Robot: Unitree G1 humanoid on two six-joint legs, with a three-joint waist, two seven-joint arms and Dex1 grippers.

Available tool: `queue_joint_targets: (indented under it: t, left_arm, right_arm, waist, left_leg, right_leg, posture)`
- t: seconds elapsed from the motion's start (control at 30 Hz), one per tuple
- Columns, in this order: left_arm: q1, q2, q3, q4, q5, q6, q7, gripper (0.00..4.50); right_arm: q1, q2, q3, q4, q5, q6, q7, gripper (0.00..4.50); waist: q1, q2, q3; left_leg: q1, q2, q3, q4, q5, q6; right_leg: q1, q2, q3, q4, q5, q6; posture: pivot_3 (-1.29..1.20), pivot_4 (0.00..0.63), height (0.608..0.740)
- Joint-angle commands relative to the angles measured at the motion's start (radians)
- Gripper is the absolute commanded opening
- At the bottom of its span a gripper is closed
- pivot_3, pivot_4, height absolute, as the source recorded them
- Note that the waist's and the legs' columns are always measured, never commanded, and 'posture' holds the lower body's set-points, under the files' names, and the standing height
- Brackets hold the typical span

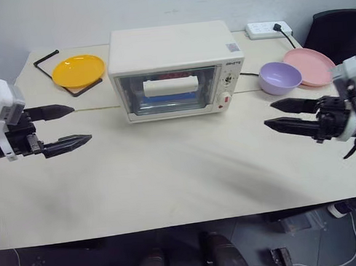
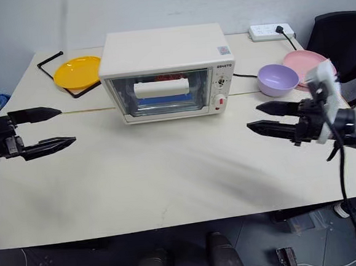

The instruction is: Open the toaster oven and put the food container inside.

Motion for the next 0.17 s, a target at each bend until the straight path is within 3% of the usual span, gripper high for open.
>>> queue_joint_targets:
  t: [0.03,0.17]
  left_arm:
    - [-0.009,0.047,0.079,0.017,-0.026,0.01,-0.02,4.5]
    - [-0.002,0.025,0.067,-0.001,-0.023,0.01,0.01,4.5]
  right_arm:
    - [-0.014,-0.038,-0.029,0.007,-0.033,-0.072,0.037,4.49]
    - [-0.032,0.023,0.028,0.033,-0.106,-0.129,-0.045,4.49]
  waist:
    - [0.0,0.0,0.0]
    - [0.001,0.0,0.0]
  left_leg:
    - [0.0,0.0,0.0,0.0,0.0,0.0]
    - [0.002,0.0,0.002,0.0,0.0,0.0]
  right_leg:
    - [0.0,0.0,0.0,0.0,0.0,0.0]
    - [0.001,0.0,0.001,0.0,0.0,0.0]
  posture:
    - [0.0,0.15,0.74]
    - [0.0,0.15,0.74]
